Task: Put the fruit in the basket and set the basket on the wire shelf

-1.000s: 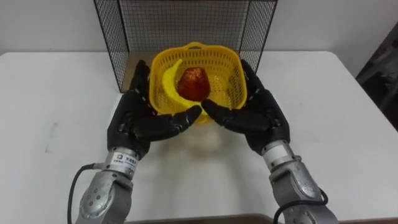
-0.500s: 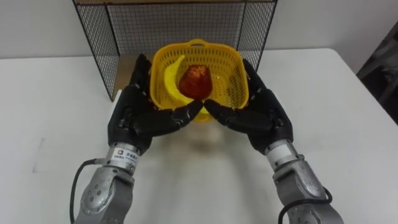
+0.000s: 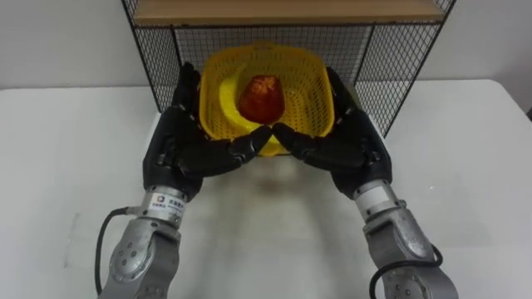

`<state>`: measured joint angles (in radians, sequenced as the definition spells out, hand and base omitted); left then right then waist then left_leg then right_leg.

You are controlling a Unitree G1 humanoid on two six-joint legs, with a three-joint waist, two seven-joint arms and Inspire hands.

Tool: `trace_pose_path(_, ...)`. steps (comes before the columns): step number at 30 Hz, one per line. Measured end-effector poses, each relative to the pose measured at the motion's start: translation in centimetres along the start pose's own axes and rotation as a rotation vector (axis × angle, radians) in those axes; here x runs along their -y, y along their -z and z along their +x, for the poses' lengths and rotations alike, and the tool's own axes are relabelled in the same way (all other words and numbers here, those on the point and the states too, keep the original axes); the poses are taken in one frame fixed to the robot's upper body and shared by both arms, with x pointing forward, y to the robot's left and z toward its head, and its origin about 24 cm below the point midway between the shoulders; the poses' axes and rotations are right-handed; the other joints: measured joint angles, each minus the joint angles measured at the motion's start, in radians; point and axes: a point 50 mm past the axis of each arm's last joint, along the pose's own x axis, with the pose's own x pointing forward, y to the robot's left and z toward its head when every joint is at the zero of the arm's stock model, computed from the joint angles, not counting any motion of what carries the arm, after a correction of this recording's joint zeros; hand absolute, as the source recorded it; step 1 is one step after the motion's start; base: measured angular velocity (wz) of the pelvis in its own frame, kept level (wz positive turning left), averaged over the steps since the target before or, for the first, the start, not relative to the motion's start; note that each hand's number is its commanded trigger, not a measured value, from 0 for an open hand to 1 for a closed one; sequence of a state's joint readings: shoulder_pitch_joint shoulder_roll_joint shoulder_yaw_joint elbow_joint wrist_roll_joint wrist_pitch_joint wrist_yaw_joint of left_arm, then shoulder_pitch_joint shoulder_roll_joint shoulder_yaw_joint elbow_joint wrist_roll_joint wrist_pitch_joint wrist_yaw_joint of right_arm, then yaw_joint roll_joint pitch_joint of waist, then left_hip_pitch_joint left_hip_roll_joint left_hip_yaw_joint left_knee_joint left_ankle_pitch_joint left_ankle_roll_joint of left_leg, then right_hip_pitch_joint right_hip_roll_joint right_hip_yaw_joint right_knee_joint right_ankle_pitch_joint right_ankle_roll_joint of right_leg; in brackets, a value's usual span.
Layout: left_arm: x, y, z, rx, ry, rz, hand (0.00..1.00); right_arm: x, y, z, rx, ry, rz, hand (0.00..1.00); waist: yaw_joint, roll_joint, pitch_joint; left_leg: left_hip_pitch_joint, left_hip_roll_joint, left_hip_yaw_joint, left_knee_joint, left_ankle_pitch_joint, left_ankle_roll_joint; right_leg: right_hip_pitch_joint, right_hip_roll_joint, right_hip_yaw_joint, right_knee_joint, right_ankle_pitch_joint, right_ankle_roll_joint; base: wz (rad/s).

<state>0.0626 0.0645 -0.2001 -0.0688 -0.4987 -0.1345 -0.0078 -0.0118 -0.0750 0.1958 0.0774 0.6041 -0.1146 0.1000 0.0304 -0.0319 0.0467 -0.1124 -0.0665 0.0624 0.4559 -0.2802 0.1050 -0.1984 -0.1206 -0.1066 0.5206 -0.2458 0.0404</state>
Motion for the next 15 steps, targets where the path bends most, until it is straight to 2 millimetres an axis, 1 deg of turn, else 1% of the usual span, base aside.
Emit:
trace_pose_path(1, 0.01, 0.25, 0.01, -0.008, -0.003, -0.005, 0.00, 0.08, 0.16, -0.03, -0.007, 0.004, -0.002, 0.00, -0.005, 0.003, -0.0014, 0.003, 0.000, -0.009, -0.002, 0.002, -0.004, 0.007, 0.003, -0.002, -0.006, 0.016, -0.008, 0.20)
trace_pose_path(2, -0.02, 0.52, -0.05, -0.020, -0.009, -0.009, 0.00, 0.33, 0.43, 0.04, -0.023, 0.011, -0.010, 0.00, -0.004, 0.005, -0.0046, 0.018, 0.005, -0.010, -0.028, 0.011, -0.012, 0.027, 0.008, -0.022, -0.038, 0.033, -0.017, 0.13)
trace_pose_path(3, -0.06, 0.63, -0.08, -0.027, -0.009, -0.006, 0.00, 0.42, 0.68, 0.06, -0.036, 0.016, -0.008, 0.00, -0.004, 0.004, -0.0089, 0.030, 0.011, -0.016, -0.056, 0.025, -0.018, 0.048, 0.019, -0.033, -0.077, 0.047, -0.021, 0.04)
trace_pose_path(4, -0.08, 0.65, -0.09, -0.028, -0.012, -0.006, 0.00, 0.42, 0.69, 0.07, -0.038, 0.016, -0.007, 0.00, -0.005, 0.004, -0.0178, 0.038, 0.019, -0.020, -0.080, 0.037, -0.024, 0.063, 0.028, -0.039, -0.115, 0.062, -0.017, 0.08)
trace_pose_path(5, -0.09, 0.66, -0.08, -0.030, -0.014, -0.006, 0.00, 0.40, 0.68, 0.08, -0.037, 0.015, -0.007, 0.00, -0.006, 0.004, -0.0246, 0.041, 0.023, -0.022, -0.091, 0.042, -0.026, 0.070, 0.037, -0.042, -0.133, 0.071, -0.018, 0.07)
trace_pose_path(6, -0.07, 0.65, -0.06, -0.030, -0.014, -0.006, 0.00, 0.38, 0.66, 0.10, -0.036, 0.014, -0.006, 0.00, -0.009, 0.005, -0.0302, 0.056, 0.029, -0.026, -0.111, 0.051, -0.030, 0.095, 0.046, -0.049, -0.168, 0.088, -0.024, 0.03)
trace_pose_path(7, -0.08, 0.67, -0.07, -0.031, -0.014, -0.006, 0.00, 0.37, 0.67, 0.10, -0.036, 0.014, -0.006, 0.00, -0.008, 0.006, -0.0328, 0.063, 0.032, -0.025, -0.119, 0.054, -0.032, 0.107, 0.051, -0.049, -0.184, 0.096, -0.028, 0.00)
trace_pose_path(8, -0.09, 0.56, 0.01, -0.028, -0.015, -0.009, 0.00, 0.30, 0.55, 0.24, -0.031, 0.010, -0.003, 0.00, -0.012, 0.007, -0.0329, 0.076, 0.038, -0.029, -0.129, 0.058, -0.036, 0.126, 0.059, -0.052, -0.210, 0.106, -0.031, 0.05)
trace_pose_path(9, -0.07, 0.41, 0.19, -0.023, -0.012, -0.016, 0.00, 0.24, 0.38, 0.42, -0.024, 0.007, 0.012, 0.00, -0.020, 0.005, -0.0324, 0.081, 0.038, -0.036, -0.137, 0.067, -0.038, 0.134, 0.062, -0.058, -0.224, 0.115, -0.034, 0.07)
trace_pose_path(11, -0.02, 0.36, 0.31, -0.025, -0.010, -0.016, 0.00, 0.23, 0.36, 0.44, -0.021, 0.008, 0.032, 0.00, -0.022, 0.005, -0.0329, 0.093, 0.038, -0.036, -0.162, 0.079, -0.040, 0.145, 0.065, -0.057, -0.248, 0.126, -0.034, 0.01)
trace_pose_path(15, 0.04, 0.39, 0.39, -0.028, -0.015, -0.015, 0.00, 0.28, 0.29, 0.52, -0.020, 0.012, 0.059, 0.00, -0.022, 0.003, -0.0328, 0.110, 0.040, -0.035, -0.185, 0.089, -0.045, 0.157, 0.071, -0.052, -0.265, 0.130, -0.031, -0.03)
